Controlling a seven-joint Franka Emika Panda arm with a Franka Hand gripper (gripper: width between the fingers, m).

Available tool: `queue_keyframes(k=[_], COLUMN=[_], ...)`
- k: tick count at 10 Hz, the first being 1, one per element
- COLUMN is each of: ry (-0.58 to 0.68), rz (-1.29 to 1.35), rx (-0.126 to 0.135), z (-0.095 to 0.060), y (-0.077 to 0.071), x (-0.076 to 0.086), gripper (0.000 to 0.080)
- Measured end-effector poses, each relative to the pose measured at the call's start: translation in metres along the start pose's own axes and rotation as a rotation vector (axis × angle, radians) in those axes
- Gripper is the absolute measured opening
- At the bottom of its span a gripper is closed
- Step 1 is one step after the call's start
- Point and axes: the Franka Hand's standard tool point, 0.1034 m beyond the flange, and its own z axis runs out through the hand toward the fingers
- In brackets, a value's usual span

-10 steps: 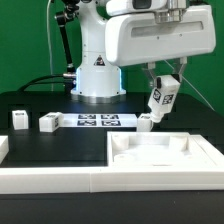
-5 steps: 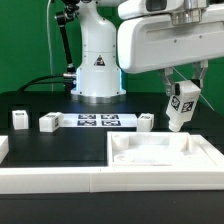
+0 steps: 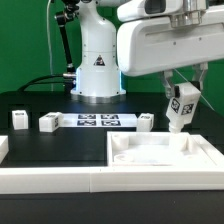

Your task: Assemble square table

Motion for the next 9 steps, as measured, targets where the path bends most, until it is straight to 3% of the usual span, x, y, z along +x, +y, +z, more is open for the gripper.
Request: queue_keyframes(k=[3,4,5,9], ry=[0.050,0.156,0.181,0.190], rz=[-0.006,-0.018,-0.016,-0.022], rx=[-0.018,-0.059,-0.073,-0.065], z=[0.001,0.002,0.006,0.007], y=[0.005,0.013,0.015,0.012], x=[0.005,0.009,0.004,0.023], gripper=[0.0290,0.0290,0.0290,0.0290])
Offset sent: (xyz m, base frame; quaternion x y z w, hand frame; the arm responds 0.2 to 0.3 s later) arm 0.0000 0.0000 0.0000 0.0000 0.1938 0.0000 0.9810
